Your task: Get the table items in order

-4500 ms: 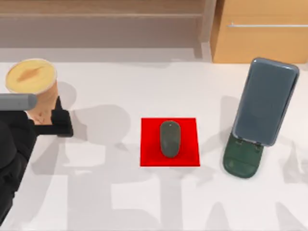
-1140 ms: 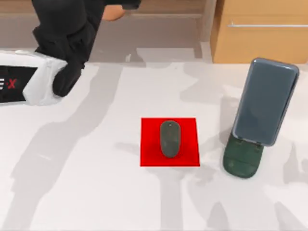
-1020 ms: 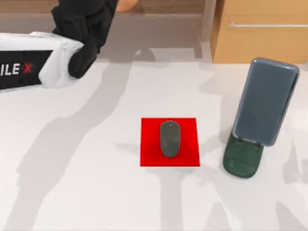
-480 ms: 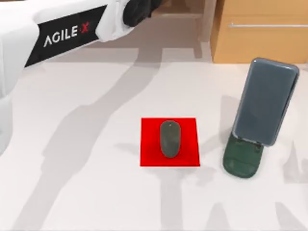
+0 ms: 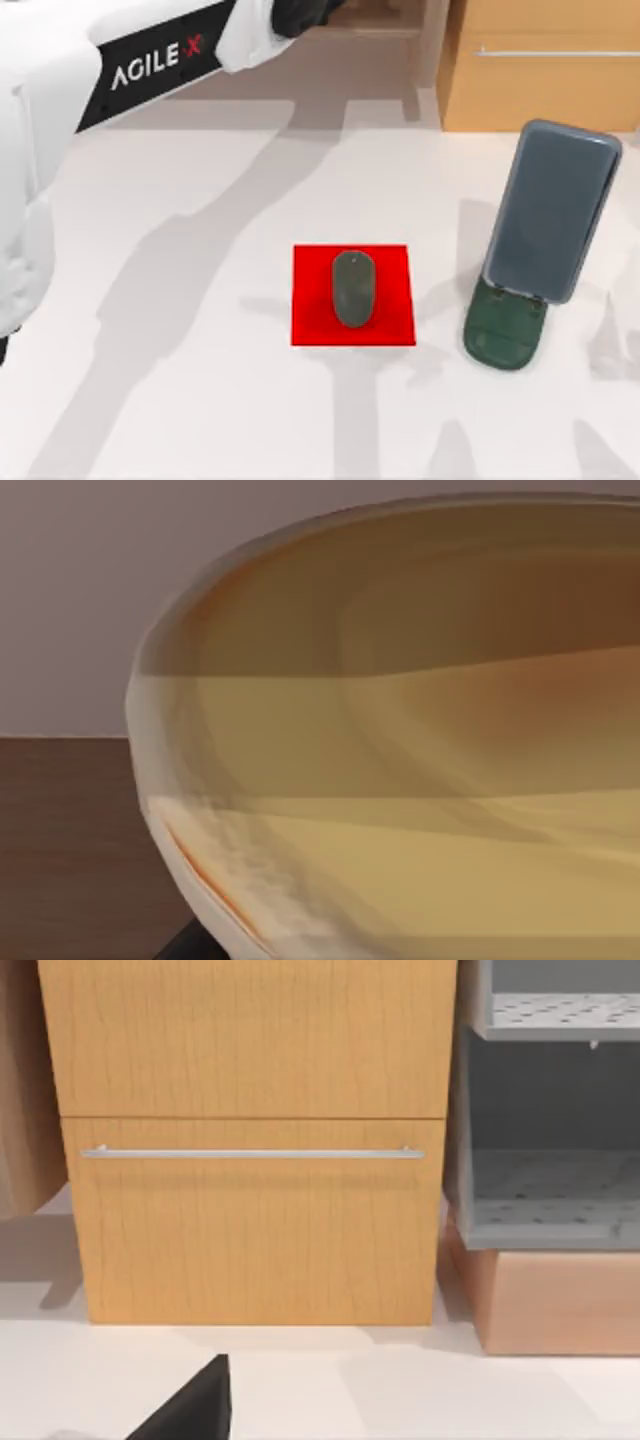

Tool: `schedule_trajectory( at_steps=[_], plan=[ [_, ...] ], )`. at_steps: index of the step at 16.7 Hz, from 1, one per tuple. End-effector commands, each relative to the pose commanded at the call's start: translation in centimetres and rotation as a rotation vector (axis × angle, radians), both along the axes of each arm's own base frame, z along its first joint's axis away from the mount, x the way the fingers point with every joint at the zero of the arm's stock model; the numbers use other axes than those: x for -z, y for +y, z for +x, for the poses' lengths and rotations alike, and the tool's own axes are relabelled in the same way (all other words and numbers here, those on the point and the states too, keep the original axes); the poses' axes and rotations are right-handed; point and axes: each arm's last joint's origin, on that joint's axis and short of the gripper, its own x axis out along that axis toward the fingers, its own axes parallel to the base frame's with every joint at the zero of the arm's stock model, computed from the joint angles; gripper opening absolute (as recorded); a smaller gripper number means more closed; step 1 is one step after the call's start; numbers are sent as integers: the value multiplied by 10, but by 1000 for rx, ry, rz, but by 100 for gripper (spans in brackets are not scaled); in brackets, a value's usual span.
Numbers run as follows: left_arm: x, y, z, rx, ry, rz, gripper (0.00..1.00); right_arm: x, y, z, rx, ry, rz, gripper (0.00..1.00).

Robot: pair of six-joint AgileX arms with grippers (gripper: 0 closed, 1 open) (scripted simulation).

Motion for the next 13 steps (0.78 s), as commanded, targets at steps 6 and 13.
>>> schedule_trajectory(
  at_steps=[6, 13],
  plan=[
    [0, 0, 0, 0, 0, 0, 0, 0, 0, 0, 0, 0, 0, 100],
    [0, 0, 0, 0, 0, 0, 45, 0, 0, 0, 0, 0, 0, 100]
  ],
)
